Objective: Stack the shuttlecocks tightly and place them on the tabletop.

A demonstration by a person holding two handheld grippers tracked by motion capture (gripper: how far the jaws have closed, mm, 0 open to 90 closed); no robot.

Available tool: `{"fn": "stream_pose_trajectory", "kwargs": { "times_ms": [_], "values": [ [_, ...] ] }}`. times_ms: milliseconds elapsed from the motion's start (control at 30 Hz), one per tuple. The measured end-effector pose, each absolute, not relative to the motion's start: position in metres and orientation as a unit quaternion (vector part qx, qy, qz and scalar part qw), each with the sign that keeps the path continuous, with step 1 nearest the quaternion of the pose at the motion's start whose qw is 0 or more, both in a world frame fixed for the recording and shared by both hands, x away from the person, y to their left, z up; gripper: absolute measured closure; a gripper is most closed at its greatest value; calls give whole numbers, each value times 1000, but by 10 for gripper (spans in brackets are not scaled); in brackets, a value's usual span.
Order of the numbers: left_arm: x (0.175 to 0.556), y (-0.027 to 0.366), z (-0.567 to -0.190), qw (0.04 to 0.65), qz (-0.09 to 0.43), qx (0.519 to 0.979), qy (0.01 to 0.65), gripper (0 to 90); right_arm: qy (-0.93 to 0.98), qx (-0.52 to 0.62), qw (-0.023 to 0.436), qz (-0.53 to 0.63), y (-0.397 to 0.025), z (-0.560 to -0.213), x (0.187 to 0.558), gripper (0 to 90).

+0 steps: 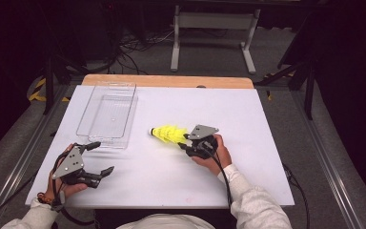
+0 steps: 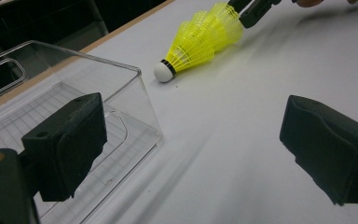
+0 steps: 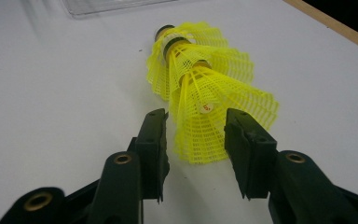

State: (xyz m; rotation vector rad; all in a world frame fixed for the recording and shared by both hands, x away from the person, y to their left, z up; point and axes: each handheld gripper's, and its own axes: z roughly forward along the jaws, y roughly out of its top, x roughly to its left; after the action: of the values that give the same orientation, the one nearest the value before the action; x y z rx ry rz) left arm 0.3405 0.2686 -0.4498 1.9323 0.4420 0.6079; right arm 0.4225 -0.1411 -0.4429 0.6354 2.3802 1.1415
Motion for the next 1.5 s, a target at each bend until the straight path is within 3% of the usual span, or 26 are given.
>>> {"fn": "stream_pose_trajectory", "kwargs": {
  "times_ms": [867, 1133, 1500],
  "values": [
    [340, 269, -449, 507, 255, 803, 180, 84, 841, 213, 238, 437, -150, -426, 407, 530],
    [340, 268, -449, 507, 254, 803, 181, 84, 840, 211, 240, 438, -148, -426, 403, 453],
    [339, 268, -449, 507, 254, 804, 180, 84, 839, 210, 252, 434, -143, -431, 397, 279]
  ]
}}
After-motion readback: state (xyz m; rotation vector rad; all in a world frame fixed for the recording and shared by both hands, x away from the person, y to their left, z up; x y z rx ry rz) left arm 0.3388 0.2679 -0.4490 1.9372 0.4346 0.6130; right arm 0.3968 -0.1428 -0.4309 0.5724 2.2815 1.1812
